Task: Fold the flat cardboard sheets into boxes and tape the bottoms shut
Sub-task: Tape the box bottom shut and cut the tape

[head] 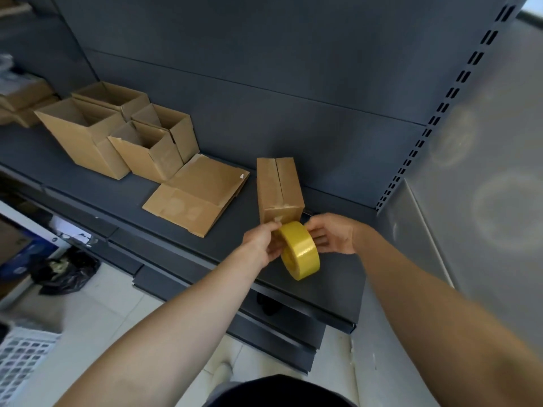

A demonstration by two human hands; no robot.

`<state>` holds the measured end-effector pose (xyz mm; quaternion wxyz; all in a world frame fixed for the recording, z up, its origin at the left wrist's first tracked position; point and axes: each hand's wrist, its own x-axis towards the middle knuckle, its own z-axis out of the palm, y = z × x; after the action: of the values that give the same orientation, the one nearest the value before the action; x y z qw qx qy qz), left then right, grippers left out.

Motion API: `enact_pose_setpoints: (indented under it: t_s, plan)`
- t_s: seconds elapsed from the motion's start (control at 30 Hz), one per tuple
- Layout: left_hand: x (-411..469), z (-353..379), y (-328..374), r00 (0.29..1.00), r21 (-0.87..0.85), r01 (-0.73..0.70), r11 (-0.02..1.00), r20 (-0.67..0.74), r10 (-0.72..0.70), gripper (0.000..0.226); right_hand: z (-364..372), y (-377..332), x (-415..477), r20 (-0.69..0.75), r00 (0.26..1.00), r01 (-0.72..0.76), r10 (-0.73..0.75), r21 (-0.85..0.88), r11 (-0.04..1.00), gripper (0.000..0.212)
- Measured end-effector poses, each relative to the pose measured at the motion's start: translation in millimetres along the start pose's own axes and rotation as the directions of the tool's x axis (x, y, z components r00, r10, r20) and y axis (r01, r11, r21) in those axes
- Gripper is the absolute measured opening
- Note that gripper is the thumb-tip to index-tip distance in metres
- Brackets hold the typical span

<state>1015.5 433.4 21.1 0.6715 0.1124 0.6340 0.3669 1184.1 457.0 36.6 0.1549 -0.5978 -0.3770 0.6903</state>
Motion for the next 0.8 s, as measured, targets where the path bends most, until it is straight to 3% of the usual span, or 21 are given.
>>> enact_pose_setpoints:
  t_s: [0.07, 0.13, 0.2, 0.27, 0.43, 0.5, 0.63, 0.73, 0.8]
  plan:
    - [1, 5, 1, 1.0, -0.037, 0.003, 0.999, -0.023, -0.004, 0.02, -12, 1, 9, -0.34, 0.934, 0.054, -0.107, -0.162, 0.985, 0.01]
    - [0, 9, 2, 0.999, -0.073, -0.007, 0.997, -0.034, 0.004, 0.025, -22, 4, 20, -0.502, 0.832, -0.036, -0.235, -0.471, 0.882, 0.013]
    - [-1, 15, 4, 0.999, -0.097, -0.017, 0.995, -0.029, 0.014, 0.028, -28, 13, 26, -0.542, 0.802, -0.223, -0.25, -0.661, 0.717, 0.029]
    - [-2, 21, 6, 0.999, -0.09, -0.02, 0.996, -0.028, 0.018, 0.033, -32, 24, 29, -0.543, 0.814, -0.325, -0.206, -0.719, 0.614, 0.048]
    - [5, 24, 5, 0.996, -0.043, -0.033, 0.999, -0.087, 0.029, 0.036, -36, 40, 35, -0.564, 0.797, -0.382, -0.219, -0.75, 0.54, 0.055]
    - [6, 22, 6, 0.994, -0.051, -0.026, 0.998, -0.11, 0.021, 0.031, -37, 44, 34, -0.581, 0.789, -0.398, -0.201, -0.732, 0.554, 0.053]
    - [11, 18, 8, 0.994, -0.035, -0.033, 0.999, -0.107, 0.029, 0.025, -45, 49, 23, -0.615, 0.772, -0.325, -0.159, -0.597, 0.734, 0.046]
    - [12, 15, 9, 0.998, -0.017, -0.025, 1.0, -0.057, 0.024, 0.018, -53, 54, 7, -0.554, 0.775, -0.127, -0.303, -0.607, 0.784, 0.031]
    - [13, 13, 10, 1.0, -0.01, -0.014, 1.0, -0.025, 0.013, 0.018, -54, 56, -5, -0.458, 0.771, 0.043, -0.443, -0.657, 0.752, 0.026]
